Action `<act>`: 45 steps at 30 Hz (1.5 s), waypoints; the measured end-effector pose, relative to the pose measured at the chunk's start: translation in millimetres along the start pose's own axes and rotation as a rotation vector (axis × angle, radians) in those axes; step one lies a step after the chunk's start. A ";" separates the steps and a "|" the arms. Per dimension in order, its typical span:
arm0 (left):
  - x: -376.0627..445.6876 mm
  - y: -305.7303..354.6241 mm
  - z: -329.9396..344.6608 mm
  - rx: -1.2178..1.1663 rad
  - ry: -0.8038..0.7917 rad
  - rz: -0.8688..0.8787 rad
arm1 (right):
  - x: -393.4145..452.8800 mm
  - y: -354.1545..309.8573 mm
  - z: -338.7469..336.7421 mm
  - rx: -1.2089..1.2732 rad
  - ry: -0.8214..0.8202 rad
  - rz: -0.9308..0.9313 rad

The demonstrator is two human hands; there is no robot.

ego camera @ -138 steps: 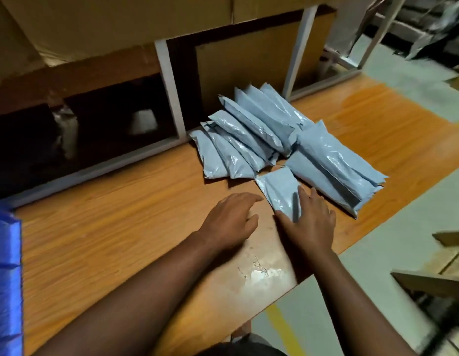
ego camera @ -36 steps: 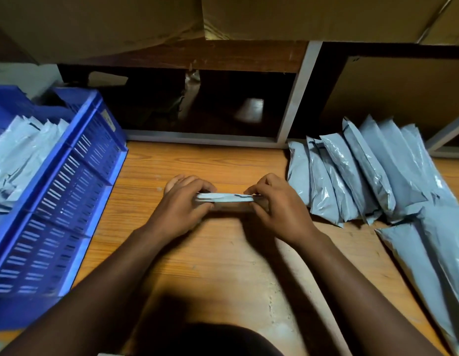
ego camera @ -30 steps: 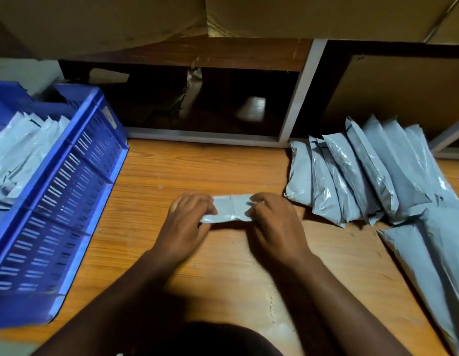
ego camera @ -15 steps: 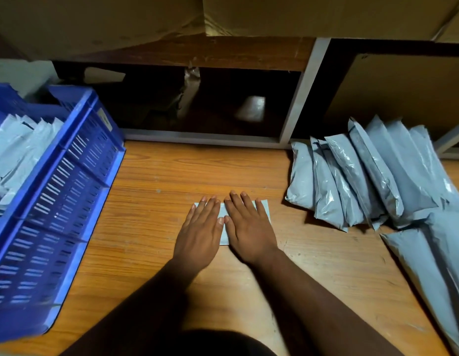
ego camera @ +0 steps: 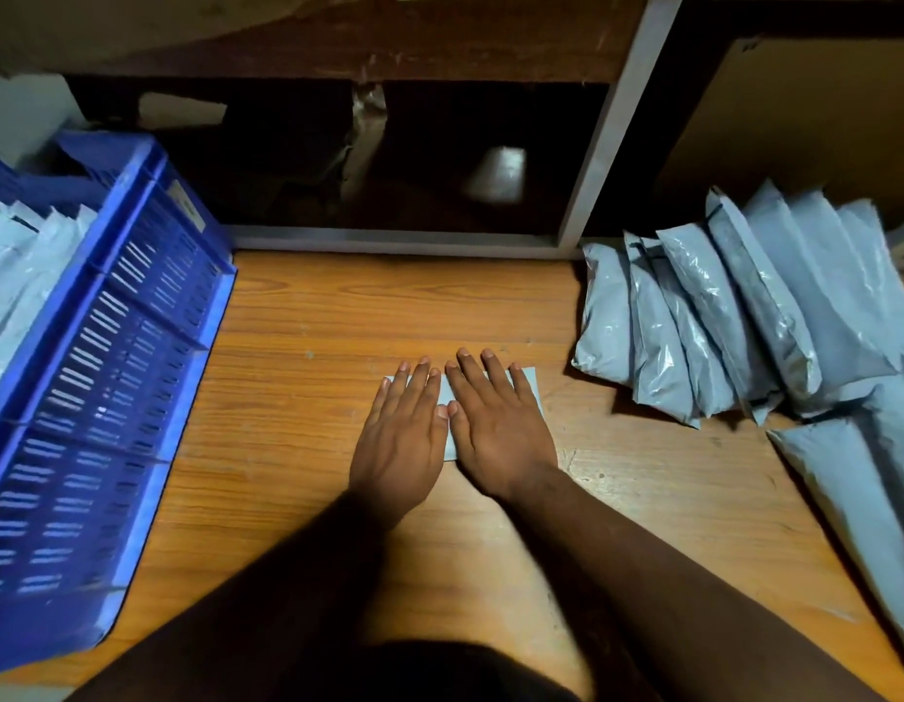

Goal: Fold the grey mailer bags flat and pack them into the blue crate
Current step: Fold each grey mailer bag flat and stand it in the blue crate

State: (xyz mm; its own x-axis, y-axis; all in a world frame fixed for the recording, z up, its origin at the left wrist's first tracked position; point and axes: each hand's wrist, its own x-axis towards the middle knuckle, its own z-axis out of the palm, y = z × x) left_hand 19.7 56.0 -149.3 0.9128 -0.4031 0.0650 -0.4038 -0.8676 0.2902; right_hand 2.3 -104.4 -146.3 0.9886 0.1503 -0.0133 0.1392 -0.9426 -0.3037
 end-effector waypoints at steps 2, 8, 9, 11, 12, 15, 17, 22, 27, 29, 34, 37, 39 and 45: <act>-1.3 -1.8 -6.6 -0.110 -0.034 -0.029 | -1.5 2.7 -5.4 0.061 -0.011 -0.011; -3.1 -10.2 -10.7 -0.069 -0.017 0.050 | -7.0 -9.1 -9.3 0.071 -0.003 -0.064; -5.0 -10.9 -6.8 -0.044 -0.025 0.050 | -7.9 -10.3 -5.9 0.063 -0.002 -0.055; -5.5 -10.5 -2.7 -0.010 -0.020 0.041 | -8.0 -10.8 -0.1 0.026 0.018 -0.036; -4.7 -9.7 -1.6 0.004 -0.014 0.044 | -7.6 -10.6 1.0 0.009 0.023 -0.035; -2.3 -8.7 0.1 0.031 0.000 0.063 | -5.9 -9.6 3.7 -0.007 0.030 -0.046; -0.7 -9.0 0.8 0.045 0.001 0.062 | -4.3 -8.9 3.2 0.000 0.021 -0.044; -1.8 -10.9 -1.5 -0.006 -0.003 0.061 | -4.3 -8.4 2.1 0.099 0.007 -0.043; 11.9 -14.0 -14.4 -0.228 -0.082 -0.047 | 1.1 11.4 -26.4 0.394 0.017 0.079; 16.0 -9.7 -17.8 -0.096 -0.108 0.016 | -2.1 18.9 -21.3 0.186 0.039 0.065; 16.1 -2.0 -6.6 0.012 -0.088 0.098 | -7.1 19.2 -3.5 0.013 0.032 0.077; 16.1 -0.1 -7.0 0.043 -0.073 0.090 | -6.2 17.7 -4.2 -0.026 0.043 0.079; 16.9 1.0 -8.7 0.045 -0.087 0.090 | -6.0 16.7 -4.1 -0.013 0.031 0.079; 19.1 -12.0 -12.8 -0.236 -0.159 0.037 | -1.7 20.3 -14.4 0.086 -0.063 0.086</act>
State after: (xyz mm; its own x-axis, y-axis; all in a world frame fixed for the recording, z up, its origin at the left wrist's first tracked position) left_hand 42.7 62.5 -139.3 0.8692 -0.4901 -0.0654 -0.3946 -0.7673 0.5054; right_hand 4.3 -128.1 -138.7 0.9906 0.0913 -0.1019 0.0461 -0.9240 -0.3796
